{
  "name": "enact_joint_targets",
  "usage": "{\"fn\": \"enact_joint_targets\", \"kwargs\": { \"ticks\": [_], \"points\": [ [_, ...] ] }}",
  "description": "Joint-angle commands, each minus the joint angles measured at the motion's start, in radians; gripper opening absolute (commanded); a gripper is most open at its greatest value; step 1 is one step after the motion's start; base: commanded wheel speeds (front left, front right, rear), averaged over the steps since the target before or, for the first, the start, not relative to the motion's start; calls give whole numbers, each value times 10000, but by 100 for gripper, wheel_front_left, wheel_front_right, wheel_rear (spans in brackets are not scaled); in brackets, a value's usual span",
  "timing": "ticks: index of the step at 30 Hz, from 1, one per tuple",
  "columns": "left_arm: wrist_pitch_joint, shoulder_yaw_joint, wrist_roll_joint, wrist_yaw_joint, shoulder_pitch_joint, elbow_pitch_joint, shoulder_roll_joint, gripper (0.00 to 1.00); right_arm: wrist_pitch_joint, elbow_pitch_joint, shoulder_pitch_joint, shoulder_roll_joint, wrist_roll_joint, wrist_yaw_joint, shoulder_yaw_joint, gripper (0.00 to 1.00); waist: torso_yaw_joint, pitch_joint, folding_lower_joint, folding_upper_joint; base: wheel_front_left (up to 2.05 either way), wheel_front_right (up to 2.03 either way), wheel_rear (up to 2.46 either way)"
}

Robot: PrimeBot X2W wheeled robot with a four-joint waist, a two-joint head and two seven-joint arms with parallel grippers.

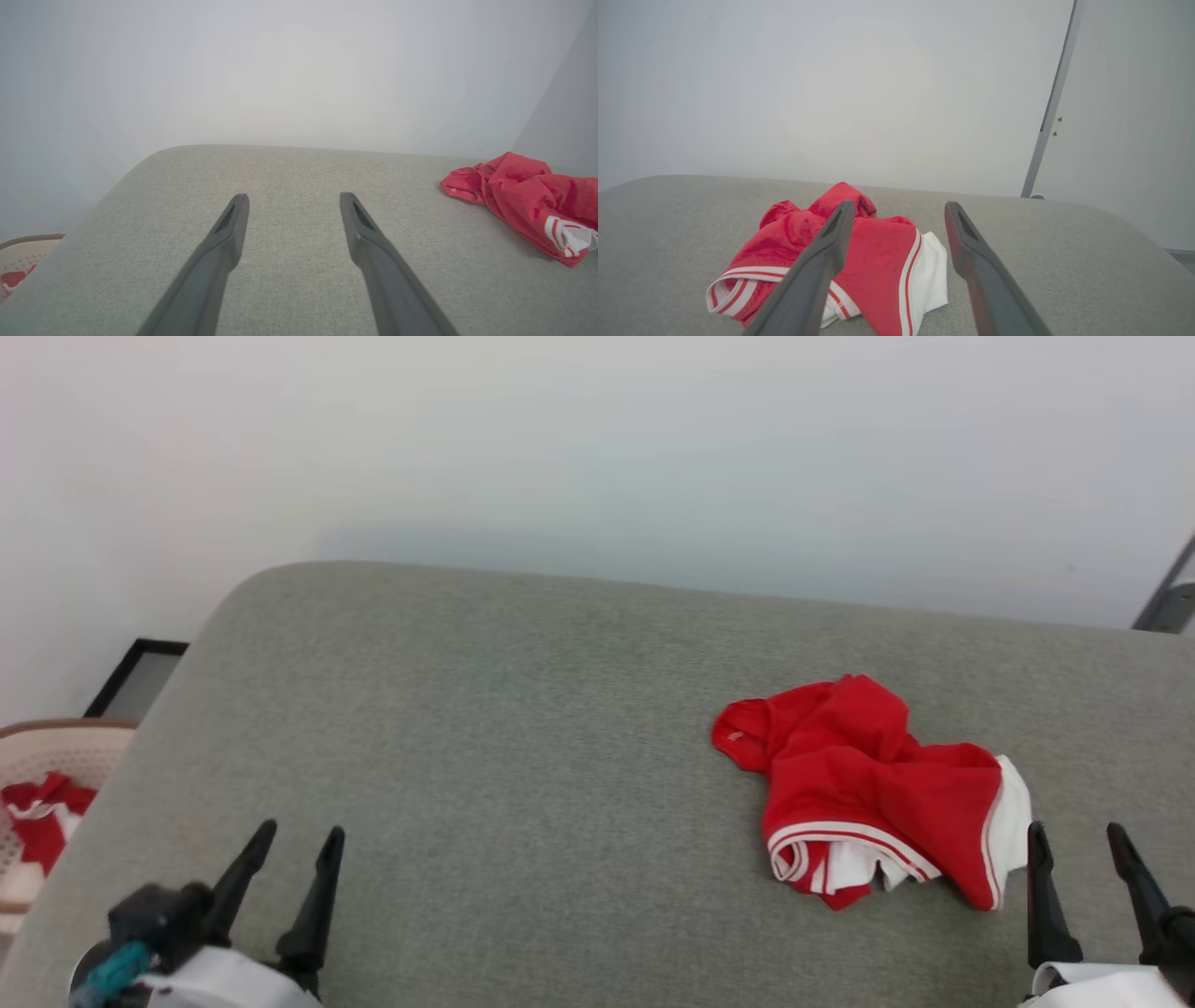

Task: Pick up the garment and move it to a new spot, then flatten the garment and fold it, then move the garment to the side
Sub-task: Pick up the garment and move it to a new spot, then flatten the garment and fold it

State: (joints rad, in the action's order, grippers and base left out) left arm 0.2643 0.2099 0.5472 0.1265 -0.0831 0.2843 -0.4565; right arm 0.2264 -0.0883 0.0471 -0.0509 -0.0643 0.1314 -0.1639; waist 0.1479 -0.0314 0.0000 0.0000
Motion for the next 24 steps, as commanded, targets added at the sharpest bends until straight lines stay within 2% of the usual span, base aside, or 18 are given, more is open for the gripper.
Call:
{"fn": "enact_joint_targets", "kwargs": {
  "ticks": [1,11,20,24],
  "points": [
    [-6,-87,-83,-7,106,-61,12,100,-38,47,-82,5,-113,-14,-38,100,-160,-2,0,0,0,0,0],
    [-6,-1470,-1085,36,1160,-1091,854,100,8,238,81,7,-200,-14,58,100,-511,149,0,0,0,0,0],
    [-6,-1434,-1192,36,1178,-1299,854,100,-61,241,-83,7,-139,-14,124,100,-659,222,0,0,0,0,0],
    [-6,-1630,-1023,37,1347,-1402,894,100,-657,43,-612,-60,473,-14,605,100,-935,450,0,0,0,0,0]
  ]
}}
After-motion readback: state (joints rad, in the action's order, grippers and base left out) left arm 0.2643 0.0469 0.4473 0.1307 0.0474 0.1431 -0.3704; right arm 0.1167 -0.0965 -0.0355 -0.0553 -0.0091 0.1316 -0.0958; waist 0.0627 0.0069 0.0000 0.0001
